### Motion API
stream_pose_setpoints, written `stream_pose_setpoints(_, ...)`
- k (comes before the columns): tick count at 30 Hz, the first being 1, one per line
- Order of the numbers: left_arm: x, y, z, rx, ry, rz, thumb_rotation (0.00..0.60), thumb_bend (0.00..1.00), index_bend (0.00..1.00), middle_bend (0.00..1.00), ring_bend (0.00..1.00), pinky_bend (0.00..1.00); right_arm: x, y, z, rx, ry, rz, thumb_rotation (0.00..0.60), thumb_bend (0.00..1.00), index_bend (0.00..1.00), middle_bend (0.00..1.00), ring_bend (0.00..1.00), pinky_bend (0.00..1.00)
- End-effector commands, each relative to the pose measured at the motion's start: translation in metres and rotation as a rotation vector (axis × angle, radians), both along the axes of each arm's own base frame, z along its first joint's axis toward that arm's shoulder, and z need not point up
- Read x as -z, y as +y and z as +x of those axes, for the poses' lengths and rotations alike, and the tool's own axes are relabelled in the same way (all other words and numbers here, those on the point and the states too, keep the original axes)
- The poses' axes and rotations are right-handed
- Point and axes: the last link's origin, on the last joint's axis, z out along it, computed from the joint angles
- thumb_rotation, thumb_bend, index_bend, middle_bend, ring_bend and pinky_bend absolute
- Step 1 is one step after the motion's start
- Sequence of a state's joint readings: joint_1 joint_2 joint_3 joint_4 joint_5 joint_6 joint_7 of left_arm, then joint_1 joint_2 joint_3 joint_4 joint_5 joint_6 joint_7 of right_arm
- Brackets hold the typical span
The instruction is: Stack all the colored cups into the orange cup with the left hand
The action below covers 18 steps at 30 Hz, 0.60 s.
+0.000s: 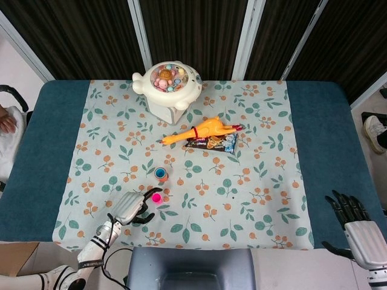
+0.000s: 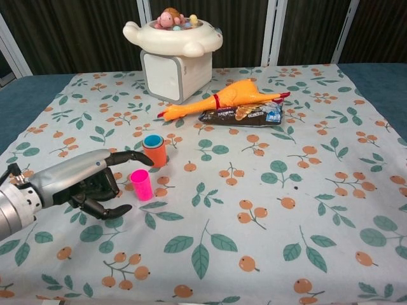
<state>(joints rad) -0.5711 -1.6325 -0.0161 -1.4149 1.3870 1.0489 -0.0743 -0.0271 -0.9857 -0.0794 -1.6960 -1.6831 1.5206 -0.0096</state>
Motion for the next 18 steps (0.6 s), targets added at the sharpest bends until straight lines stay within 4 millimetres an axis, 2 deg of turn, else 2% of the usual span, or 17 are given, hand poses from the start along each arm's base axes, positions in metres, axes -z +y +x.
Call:
stream_pose_setpoints(1, 0.006, 0.004, -0.002, -0.011, 0.006, 0.006, 0.6, 0.36, 0.24, 1.0, 1.0, 1.0, -0.001, 0.0, 0.0, 0.0, 0.0, -0.002, 0.6, 0.21, 0.0, 0.0, 0.0, 0.0)
stream_pose_setpoints(12, 0.008, 0.012, -0.006, -0.018, 0.002, 0.047, 0.6, 0.39, 0.41, 1.0, 1.0, 1.0, 0.0, 0.0, -0.001, 0.004, 0.005, 0.0, 0.6, 0.21, 0.0, 0.0, 0.0, 0.0)
stream_pose_setpoints(18, 0.009, 0.016, -0.006, -0.029, -0.018, 0.053, 0.6, 0.4, 0.46, 1.0, 1.0, 1.0, 0.0, 0.0, -0.001, 0.006, 0.007, 0.0, 0.6, 0.21, 0.0, 0.0, 0.0, 0.0)
